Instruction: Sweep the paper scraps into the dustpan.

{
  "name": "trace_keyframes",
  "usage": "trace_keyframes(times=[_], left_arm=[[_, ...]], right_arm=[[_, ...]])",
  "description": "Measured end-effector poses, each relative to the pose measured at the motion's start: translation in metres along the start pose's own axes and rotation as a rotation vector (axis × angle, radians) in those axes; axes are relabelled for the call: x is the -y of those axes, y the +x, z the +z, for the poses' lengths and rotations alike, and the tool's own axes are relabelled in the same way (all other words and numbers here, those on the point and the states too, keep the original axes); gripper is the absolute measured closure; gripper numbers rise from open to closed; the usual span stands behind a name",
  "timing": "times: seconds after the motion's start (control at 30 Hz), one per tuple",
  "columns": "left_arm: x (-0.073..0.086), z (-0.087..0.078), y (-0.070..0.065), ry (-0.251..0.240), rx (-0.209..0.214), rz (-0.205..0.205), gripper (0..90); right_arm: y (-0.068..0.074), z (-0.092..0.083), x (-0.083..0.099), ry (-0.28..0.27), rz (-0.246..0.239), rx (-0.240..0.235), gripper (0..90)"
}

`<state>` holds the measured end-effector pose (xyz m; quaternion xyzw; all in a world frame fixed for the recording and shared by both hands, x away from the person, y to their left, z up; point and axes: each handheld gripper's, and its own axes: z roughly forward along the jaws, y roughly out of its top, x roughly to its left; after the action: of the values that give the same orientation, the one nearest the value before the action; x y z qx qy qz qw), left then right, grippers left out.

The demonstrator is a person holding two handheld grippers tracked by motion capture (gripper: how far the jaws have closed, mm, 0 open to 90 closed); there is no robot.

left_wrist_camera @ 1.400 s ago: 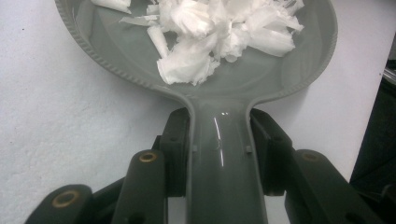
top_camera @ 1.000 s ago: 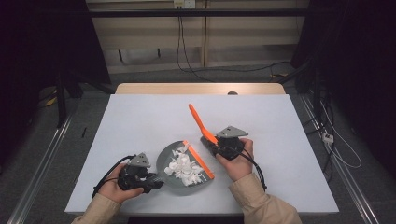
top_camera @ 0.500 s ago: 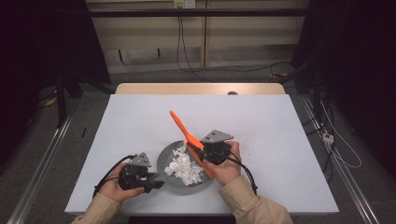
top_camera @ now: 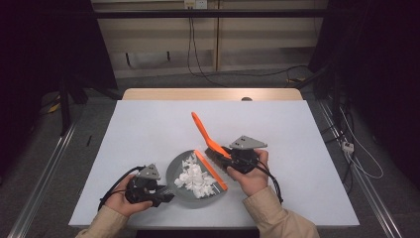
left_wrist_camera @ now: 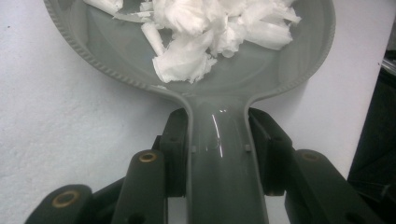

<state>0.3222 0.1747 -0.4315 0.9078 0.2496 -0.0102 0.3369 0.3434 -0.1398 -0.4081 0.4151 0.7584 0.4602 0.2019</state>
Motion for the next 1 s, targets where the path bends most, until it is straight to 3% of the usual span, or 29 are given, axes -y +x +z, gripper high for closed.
trace_keyframes(times=[0.1, 0.2, 0.37, 0.5, 0.6, 0.7, 0.77, 0.9, 1.0], left_arm=[[0.001, -0.002, -0.001, 0.001, 0.005, -0.001, 62.2], [0.000, -0.004, 0.002, -0.016, -0.023, -0.051, 62.4], [-0.002, -0.005, 0.005, -0.022, -0.036, -0.061, 62.3], [-0.001, -0.003, 0.008, -0.012, -0.025, -0.061, 62.3], [0.000, -0.002, 0.009, -0.007, -0.023, -0.057, 62.3], [0.000, -0.002, 0.009, -0.007, -0.023, -0.055, 62.3], [0.000, -0.002, 0.008, -0.010, -0.025, -0.055, 62.3], [0.000, -0.002, 0.007, -0.005, -0.025, -0.045, 62.3], [0.000, -0.002, 0.007, -0.007, -0.022, -0.042, 62.3]], right_arm=[[-0.006, -0.005, 0.004, -0.004, 0.005, 0.022, 71.2], [-0.014, -0.003, 0.005, -0.019, 0.013, 0.050, 71.2], [-0.023, 0.017, 0.001, -0.023, -0.001, 0.103, 71.2], [-0.024, 0.038, -0.003, -0.008, -0.037, 0.115, 71.2], [-0.015, 0.047, -0.003, 0.000, -0.040, 0.053, 71.2], [0.003, 0.045, -0.004, 0.030, -0.109, 0.028, 71.2], [0.011, 0.039, -0.005, 0.024, -0.079, -0.045, 71.2], [0.022, 0.020, -0.008, -0.020, -0.102, -0.068, 71.2], [0.023, 0.009, -0.010, -0.035, -0.078, -0.104, 71.2]])
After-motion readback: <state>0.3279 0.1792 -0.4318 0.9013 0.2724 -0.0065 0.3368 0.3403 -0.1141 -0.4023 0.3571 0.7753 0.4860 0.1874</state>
